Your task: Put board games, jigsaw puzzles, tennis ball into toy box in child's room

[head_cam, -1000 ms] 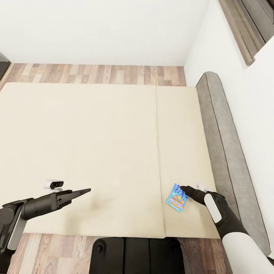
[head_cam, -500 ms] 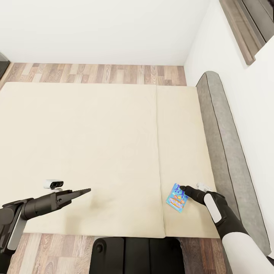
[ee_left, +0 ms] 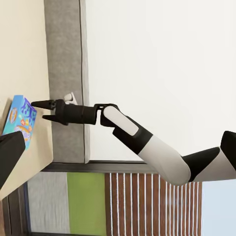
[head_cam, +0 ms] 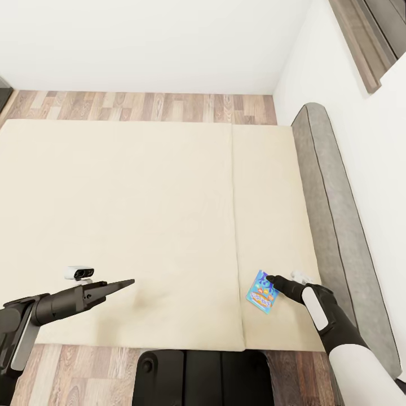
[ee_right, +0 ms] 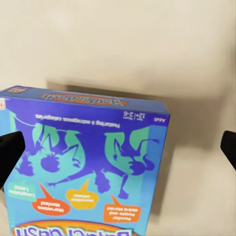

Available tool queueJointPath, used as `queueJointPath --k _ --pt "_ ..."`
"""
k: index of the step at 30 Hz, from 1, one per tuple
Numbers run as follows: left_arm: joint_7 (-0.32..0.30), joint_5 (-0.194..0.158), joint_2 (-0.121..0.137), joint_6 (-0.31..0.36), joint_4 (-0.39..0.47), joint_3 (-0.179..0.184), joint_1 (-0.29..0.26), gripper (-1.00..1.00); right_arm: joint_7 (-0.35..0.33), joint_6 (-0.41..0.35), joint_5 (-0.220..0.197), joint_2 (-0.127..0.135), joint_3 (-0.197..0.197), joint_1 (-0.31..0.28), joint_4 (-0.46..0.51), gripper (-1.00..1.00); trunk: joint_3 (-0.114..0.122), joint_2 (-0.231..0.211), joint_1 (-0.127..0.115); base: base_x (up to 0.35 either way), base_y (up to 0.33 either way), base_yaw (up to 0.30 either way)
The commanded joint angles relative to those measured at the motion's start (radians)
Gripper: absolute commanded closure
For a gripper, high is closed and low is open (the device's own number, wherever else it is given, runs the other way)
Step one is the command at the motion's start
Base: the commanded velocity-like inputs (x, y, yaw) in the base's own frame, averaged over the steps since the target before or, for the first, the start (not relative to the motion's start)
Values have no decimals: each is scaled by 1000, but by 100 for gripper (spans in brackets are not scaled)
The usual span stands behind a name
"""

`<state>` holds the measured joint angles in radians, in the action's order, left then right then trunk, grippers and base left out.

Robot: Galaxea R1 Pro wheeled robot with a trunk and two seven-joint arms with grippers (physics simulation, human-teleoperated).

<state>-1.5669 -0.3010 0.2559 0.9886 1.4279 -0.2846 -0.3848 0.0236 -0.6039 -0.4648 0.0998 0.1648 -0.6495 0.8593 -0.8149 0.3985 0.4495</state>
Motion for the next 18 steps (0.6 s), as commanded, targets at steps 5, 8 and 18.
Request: queueJointPath --k 5,8,18 --pt "-4 1 1 10 0 -1 0 -100 2 -6 -6 0 1 0 1 -100 -8 2 1 0 0 0" --pt "-4 1 1 11 0 -1 0 -100 3 -6 -6 0 1 0 1 -100 -13 2 1 0 0 0" --pt "-4 0 1 10 0 0 0 -100 2 -5 -6 0 1 1 1 -100 -19 2 1 0 0 0"
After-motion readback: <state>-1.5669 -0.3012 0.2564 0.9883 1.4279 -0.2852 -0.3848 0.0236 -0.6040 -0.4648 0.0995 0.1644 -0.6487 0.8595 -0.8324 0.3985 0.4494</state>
